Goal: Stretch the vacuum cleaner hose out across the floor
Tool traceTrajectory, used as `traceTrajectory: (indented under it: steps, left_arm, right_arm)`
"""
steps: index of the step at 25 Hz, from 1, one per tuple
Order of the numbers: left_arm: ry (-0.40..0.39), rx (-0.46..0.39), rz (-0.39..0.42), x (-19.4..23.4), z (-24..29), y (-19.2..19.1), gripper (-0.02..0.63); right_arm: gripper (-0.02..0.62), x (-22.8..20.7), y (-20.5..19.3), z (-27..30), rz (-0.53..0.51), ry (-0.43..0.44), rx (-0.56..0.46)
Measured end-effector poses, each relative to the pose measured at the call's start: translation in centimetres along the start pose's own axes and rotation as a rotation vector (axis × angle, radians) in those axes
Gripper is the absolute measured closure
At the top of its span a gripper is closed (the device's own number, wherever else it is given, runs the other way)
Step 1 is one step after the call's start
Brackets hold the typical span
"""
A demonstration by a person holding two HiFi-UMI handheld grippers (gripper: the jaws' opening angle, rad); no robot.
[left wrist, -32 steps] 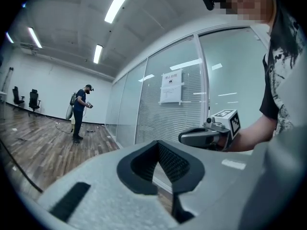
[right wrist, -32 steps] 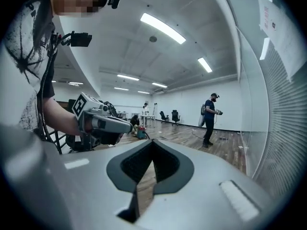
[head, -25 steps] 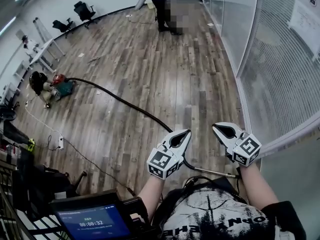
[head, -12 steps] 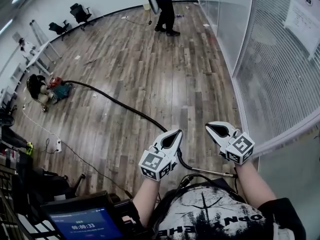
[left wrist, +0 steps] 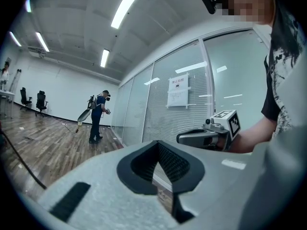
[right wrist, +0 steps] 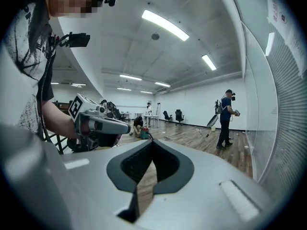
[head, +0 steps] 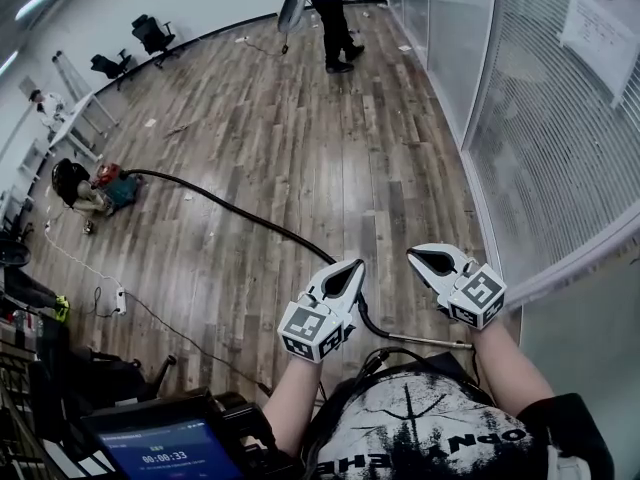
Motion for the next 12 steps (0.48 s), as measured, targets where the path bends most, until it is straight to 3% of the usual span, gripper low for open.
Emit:
traceTrajectory:
  steps: [12]
  left_arm:
    - [-0.020, 0.011, 0.015, 0.15, 0.40, -0.22, 0.606]
  right_arm:
    - [0.589, 0.45, -0.08, 0.43, -0.011, -0.002, -0.008]
Point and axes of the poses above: the fingertips, and each gripper's own axes: z forward along the fingers, x to its left, y out of its top, the point moved 1 cm from there along -z, backward along the fingers, and after that the axes turned 9 degrees about -x, right-handed, at the moved point
